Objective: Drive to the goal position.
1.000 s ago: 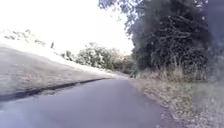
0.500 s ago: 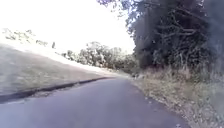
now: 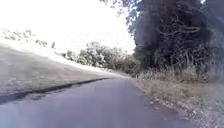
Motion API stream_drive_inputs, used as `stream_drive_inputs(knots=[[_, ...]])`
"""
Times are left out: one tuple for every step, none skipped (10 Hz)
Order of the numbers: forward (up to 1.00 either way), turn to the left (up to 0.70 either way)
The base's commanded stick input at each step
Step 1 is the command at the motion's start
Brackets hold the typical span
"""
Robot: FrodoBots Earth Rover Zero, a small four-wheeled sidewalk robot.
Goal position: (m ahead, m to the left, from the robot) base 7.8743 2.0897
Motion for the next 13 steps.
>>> stream_drive_inputs(knots=[[0.70, 0.00], [0.70, 0.00], [0.70, 0.00], [0.70, 0.00], [0.70, 0.00], [0.70, 0.00], [0.70, 0.00], [0.70, 0.00], [0.70, 0.00], [0.70, 0.00], [0.70, 0.00], [0.70, 0.00], [0.70, 0.00]])
